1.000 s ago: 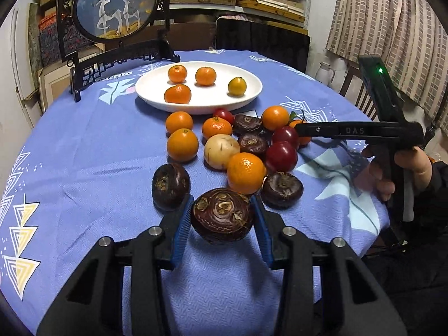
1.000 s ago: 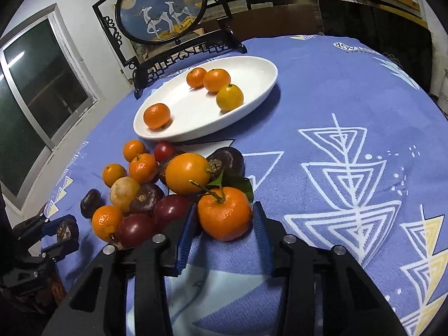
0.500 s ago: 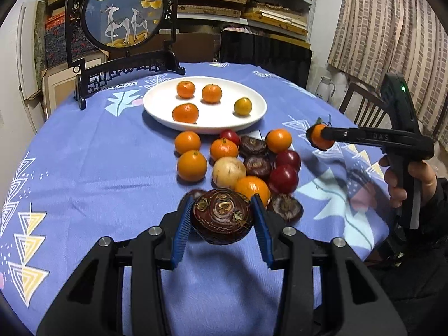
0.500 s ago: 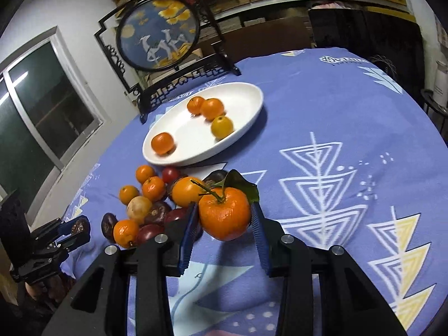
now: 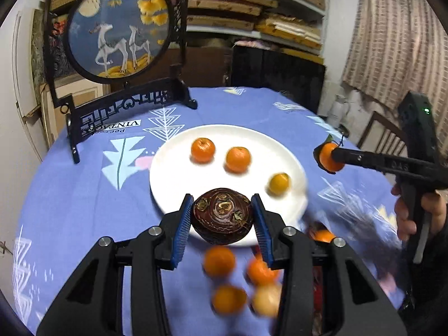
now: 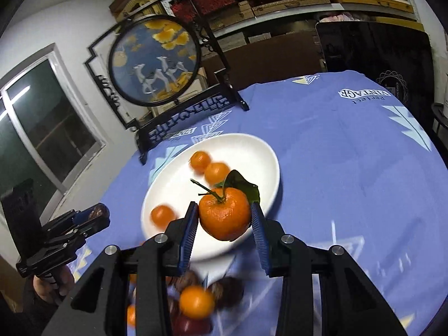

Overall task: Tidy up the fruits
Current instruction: 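Carry both fruits onto the white plate and release them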

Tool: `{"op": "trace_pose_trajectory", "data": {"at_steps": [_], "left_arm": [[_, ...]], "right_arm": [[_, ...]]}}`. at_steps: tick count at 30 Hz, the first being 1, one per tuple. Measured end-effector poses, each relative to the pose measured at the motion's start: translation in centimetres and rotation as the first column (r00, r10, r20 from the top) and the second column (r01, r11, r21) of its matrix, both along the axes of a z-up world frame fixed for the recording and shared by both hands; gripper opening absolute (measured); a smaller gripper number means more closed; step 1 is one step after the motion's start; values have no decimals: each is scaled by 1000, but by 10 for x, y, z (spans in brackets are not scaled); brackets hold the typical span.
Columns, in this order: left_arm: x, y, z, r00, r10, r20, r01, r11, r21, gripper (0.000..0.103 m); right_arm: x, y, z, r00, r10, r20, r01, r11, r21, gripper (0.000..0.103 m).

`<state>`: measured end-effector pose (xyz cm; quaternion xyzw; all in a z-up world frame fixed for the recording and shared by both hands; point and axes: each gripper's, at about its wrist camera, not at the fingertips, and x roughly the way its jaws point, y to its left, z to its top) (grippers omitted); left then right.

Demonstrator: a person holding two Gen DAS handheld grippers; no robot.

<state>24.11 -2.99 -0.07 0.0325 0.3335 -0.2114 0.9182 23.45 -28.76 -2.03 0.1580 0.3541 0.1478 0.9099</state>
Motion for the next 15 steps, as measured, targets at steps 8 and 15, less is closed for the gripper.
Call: {"op": "trace_pose_trajectory", "data": {"at_steps": [8,15], "left_arm": [[72,-22,-20,998,13,-63,-10,999,36,42],[74,-11,-29,994,71,-79,-68,997,31,64]], "right_arm": [[49,10,-19,1000,-12,-29,11,999,-36,40],[49,13,-20,1000,-9,12,10,997,-81,45]]}}
